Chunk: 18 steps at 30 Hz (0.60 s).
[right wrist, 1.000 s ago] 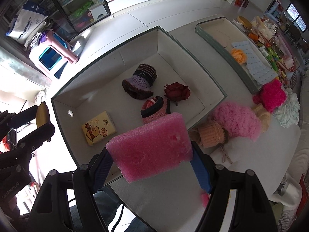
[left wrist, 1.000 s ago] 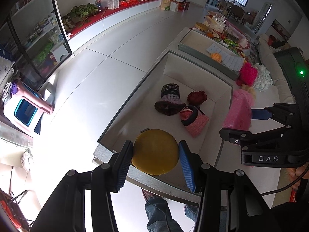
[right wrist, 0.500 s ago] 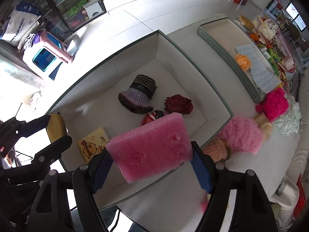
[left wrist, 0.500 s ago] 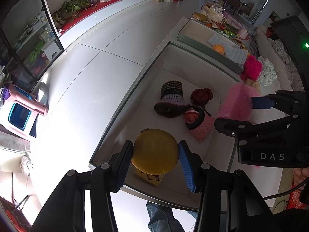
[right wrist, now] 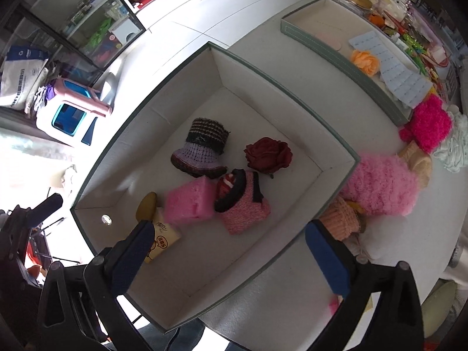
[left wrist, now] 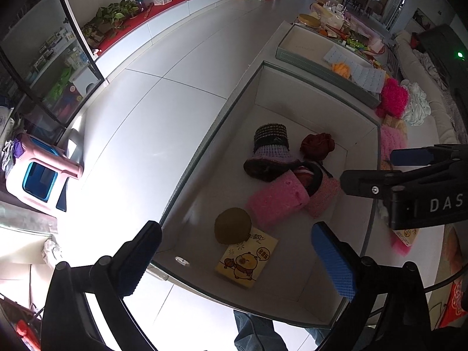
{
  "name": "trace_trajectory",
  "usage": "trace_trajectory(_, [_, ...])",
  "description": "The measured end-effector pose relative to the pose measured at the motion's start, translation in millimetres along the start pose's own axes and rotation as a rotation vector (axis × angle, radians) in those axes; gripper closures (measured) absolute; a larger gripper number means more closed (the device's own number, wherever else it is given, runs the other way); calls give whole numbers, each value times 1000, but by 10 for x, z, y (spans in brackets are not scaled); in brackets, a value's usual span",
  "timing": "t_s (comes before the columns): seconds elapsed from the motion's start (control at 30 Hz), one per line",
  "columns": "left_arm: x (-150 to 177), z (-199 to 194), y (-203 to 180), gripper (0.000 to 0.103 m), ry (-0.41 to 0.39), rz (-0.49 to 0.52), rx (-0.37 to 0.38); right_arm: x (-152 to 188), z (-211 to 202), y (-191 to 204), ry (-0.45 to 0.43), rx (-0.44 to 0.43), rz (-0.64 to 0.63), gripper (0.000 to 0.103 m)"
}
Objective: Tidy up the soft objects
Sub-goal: 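Open the left tool to drop the pad while the right tool drops the sponge into the box, then move both tools back toward the remaining items on the table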
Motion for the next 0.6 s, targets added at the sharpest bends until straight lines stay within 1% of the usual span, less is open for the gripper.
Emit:
trace_trajectory(0.07, [0, 4, -69, 0, 17, 3, 22, 160, -66, -174, -13, 5, 60, 0])
trace_trajectory(0.13, [13, -15, -196, 0, 30, 24, 51, 405, -95, -404, -3, 17, 139, 0])
trace_trajectory(0.2, [42, -38, -392, 0, 34, 78, 68, 704, -90, -659, 14, 36, 230, 0])
trace_trajectory(0.33, [159, -93, -879, 0, 37, 206, 120, 1310, 28, -1191, 94, 61, 431, 0])
trace_trajectory(0.43, [305, -97, -1227, 0, 65, 292, 166, 1648, 94, -1487, 127, 59, 548, 0])
trace_trajectory(0.53, [479, -78, -1520, 0, 98, 372, 186, 1762, 140, -1651, 131, 52, 581, 0])
trace_trajectory(0.6, [589, -49, -1646, 0, 122, 412, 172, 1711, 183, -1729, 126, 49, 568, 0])
Point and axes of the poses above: each gripper's, at about its wrist camera, not at the fingertips, and z roughly the way its jaws point, y to its left, x to its underside, the point moved 2 cm from there along z, roughly the way its jaws point, and after that the axes turned 8 degrees about -z, right-handed, at the moved point
